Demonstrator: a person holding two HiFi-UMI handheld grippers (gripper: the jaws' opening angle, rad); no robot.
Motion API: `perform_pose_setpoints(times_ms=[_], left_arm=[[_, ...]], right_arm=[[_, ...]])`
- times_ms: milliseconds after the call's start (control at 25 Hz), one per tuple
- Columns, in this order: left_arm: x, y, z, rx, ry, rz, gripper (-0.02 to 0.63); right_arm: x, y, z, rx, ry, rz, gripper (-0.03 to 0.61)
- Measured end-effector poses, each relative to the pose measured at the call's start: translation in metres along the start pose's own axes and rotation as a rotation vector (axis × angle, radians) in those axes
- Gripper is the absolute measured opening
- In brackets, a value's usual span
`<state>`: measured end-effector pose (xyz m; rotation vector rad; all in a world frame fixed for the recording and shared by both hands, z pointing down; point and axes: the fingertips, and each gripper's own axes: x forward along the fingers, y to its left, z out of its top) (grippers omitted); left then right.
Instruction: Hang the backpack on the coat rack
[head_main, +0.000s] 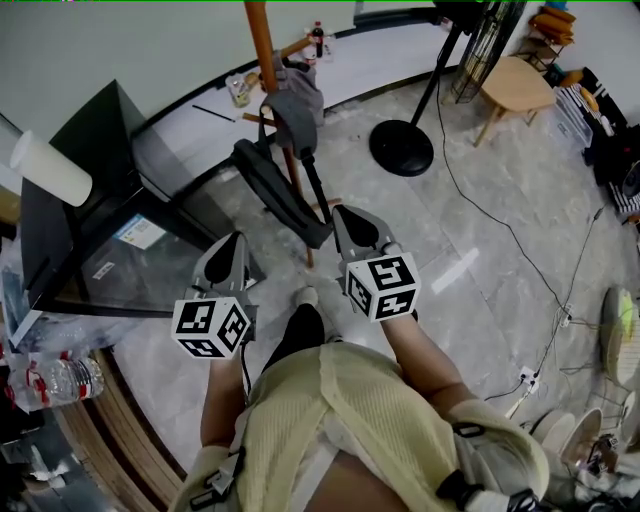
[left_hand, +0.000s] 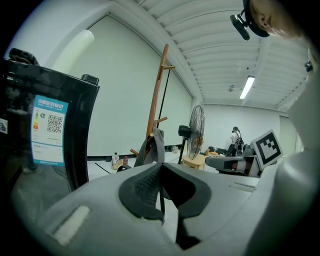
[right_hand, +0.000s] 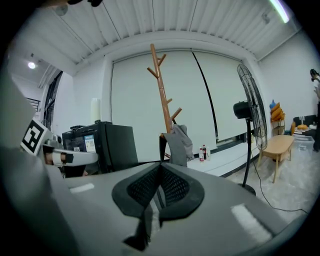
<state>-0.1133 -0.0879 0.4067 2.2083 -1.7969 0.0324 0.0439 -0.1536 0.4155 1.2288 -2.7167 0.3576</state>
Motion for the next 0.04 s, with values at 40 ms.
perform_pose_setpoints(times_ms=[40], left_arm=[[-0.0012, 0.0002, -0.0004, 0.005, 0.001, 0.005, -0.008]], right_arm=[[0.0003, 0.0007, -0.0006, 0.0, 0.002, 0.001, 0.003]])
